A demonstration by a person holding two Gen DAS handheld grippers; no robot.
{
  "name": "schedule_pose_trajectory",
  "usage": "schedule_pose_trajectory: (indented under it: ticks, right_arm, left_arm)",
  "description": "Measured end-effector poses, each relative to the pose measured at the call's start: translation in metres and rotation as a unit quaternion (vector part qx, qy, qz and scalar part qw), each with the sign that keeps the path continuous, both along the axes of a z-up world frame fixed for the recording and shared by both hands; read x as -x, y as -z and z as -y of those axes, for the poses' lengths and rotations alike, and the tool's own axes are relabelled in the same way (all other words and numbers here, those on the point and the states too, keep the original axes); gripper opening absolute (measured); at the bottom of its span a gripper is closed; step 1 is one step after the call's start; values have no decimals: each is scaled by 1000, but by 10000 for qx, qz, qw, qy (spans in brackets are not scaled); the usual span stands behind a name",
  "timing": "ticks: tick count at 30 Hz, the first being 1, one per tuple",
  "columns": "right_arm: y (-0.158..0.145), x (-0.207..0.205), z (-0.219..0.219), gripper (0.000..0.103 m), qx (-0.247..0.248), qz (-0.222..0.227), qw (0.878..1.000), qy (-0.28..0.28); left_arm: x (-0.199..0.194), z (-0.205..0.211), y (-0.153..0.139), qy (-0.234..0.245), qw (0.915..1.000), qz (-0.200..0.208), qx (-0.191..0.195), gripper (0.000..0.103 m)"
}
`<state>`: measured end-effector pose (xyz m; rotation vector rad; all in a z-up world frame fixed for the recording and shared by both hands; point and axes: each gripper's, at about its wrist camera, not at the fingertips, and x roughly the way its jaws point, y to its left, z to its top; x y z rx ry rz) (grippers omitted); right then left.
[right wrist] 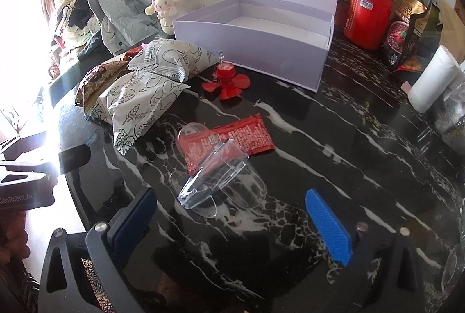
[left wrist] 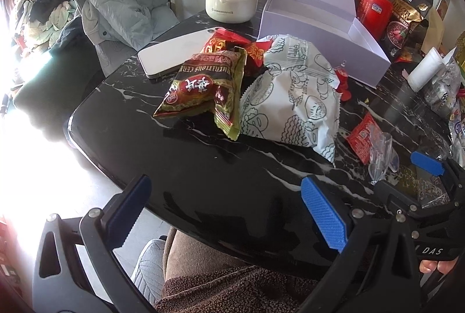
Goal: Organize objects
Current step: 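Move the left tool toward the red-and-gold snack bag and open it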
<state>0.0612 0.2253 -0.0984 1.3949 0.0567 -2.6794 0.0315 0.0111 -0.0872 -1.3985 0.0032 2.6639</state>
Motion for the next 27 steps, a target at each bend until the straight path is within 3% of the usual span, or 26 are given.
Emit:
schedule_pose_trajectory:
  ticks: [9,14,17,27]
  right_arm:
    - [3,14,6,102,-7,63,9998,-166]
    - [5,18,6,87,29,135,9997,-206]
    - [4,19,7,72,-48,113,9997,-211]
    - [4,23,3,71,-18,173,9996,-232]
  left_arm:
    - [18,16,-11,-284,9994,-174,69,103]
    - [30,23,-14,-394,9991,-176,16,103]
    - [37,24,-15,-405,9990,-205,58,103]
    - [63,22,-11,-428,9990,-129,76,103]
